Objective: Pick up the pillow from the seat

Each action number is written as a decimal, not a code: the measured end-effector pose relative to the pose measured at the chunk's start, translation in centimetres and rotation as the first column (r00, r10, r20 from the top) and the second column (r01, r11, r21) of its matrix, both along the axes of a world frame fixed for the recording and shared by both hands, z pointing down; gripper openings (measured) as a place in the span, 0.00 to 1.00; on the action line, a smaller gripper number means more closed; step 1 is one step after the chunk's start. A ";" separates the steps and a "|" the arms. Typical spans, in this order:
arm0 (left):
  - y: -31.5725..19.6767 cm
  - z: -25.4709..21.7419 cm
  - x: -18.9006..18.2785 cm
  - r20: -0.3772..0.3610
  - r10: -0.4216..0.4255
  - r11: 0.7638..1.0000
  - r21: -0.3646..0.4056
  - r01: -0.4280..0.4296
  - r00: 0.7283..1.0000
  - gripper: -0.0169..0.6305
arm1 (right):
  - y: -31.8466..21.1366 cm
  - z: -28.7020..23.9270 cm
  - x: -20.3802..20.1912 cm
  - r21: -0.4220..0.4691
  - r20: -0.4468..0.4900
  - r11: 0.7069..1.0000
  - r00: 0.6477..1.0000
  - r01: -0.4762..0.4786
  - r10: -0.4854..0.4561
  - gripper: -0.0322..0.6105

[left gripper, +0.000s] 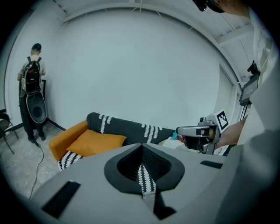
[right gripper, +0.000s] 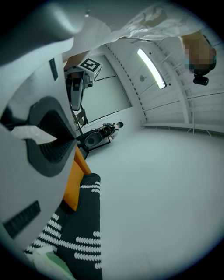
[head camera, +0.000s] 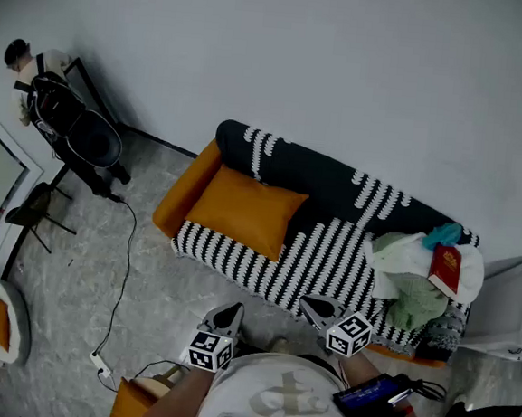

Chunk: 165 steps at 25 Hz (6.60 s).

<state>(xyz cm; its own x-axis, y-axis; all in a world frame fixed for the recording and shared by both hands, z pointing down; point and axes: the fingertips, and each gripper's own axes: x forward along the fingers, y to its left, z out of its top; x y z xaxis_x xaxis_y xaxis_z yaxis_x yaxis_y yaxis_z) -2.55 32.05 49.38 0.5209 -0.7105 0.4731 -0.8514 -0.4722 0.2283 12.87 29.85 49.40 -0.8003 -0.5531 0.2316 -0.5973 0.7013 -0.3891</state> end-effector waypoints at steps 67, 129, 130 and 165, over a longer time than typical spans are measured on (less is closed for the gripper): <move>-12.0 0.3 -19.5 -0.066 0.003 1.000 -0.010 -0.003 0.998 0.04 | -10.2 -0.1 -16.7 -0.047 -0.135 0.987 0.980 -0.155 0.147 0.07; -41.7 5.2 -21.2 0.107 0.215 0.967 -0.160 -0.196 0.971 0.04 | -36.0 12.1 -10.5 -0.317 -0.172 0.801 0.861 -0.508 0.478 0.07; -42.3 5.5 -21.1 0.107 0.218 0.966 -0.164 -0.199 0.970 0.04 | -36.2 12.2 -10.3 -0.319 -0.175 0.796 0.858 -0.514 0.483 0.07; -59.2 25.2 -20.8 0.031 0.371 0.821 -0.477 -0.313 0.928 0.17 | -43.5 24.6 -6.3 -0.470 -0.354 0.404 0.587 -0.785 0.728 0.18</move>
